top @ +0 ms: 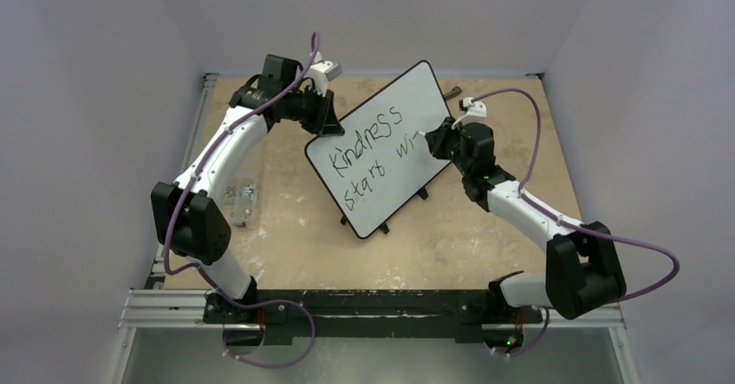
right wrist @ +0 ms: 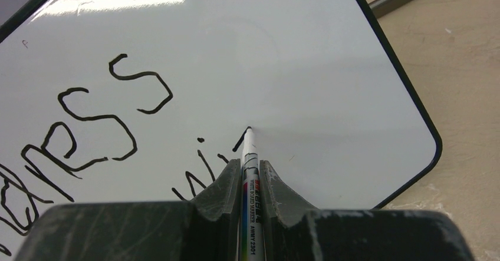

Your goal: Write a sentence on the whiteboard

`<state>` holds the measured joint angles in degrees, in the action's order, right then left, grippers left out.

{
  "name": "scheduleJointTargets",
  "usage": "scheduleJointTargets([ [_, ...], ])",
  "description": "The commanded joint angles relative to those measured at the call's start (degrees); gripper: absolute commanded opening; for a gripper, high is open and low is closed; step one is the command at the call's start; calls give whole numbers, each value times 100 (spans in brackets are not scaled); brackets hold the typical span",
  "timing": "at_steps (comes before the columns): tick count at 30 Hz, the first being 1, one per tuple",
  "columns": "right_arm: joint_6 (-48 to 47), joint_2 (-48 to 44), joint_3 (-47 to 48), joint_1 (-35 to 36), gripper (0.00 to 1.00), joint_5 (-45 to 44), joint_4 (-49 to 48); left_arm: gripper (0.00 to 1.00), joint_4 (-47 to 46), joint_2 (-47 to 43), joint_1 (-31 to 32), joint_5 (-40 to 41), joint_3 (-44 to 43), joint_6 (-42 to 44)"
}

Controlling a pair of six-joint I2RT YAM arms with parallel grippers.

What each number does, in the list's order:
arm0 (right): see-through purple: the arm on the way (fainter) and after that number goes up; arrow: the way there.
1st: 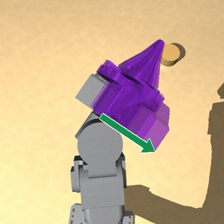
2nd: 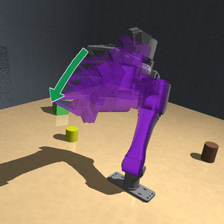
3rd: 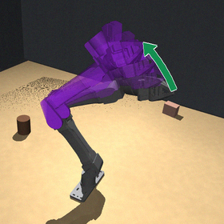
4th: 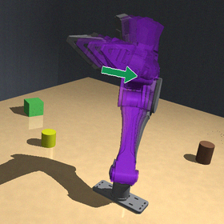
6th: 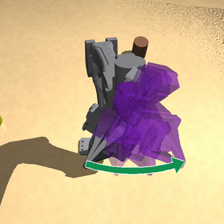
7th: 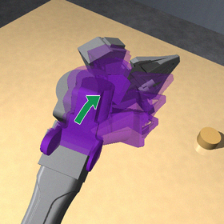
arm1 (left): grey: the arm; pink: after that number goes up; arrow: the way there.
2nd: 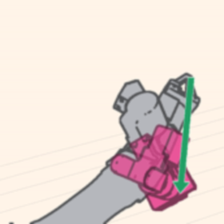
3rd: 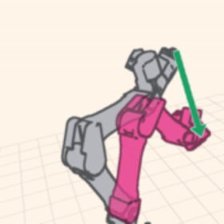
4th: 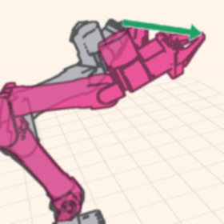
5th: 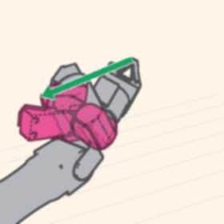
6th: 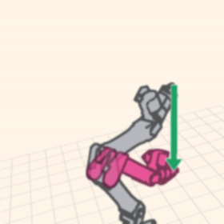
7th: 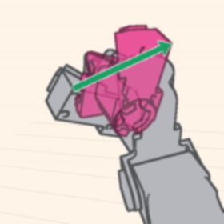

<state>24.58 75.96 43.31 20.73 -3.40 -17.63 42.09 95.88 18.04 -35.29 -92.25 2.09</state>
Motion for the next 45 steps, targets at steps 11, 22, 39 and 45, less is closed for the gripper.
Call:
scheduleJointTargets([
  [11,-65,-222,414,-102,0,-63,5,0,555,141,208,447,172,737],
  [22,0,24,641,-96,0,207,-39,0,551,124,208,450,172,733],
  [39,35,93,245,-100,0,296,-91,0,555,107,208,429,172,723],
  [45,43,-151,-175,-98,0,327,-84,0,546,111,208,418,169,716],
])
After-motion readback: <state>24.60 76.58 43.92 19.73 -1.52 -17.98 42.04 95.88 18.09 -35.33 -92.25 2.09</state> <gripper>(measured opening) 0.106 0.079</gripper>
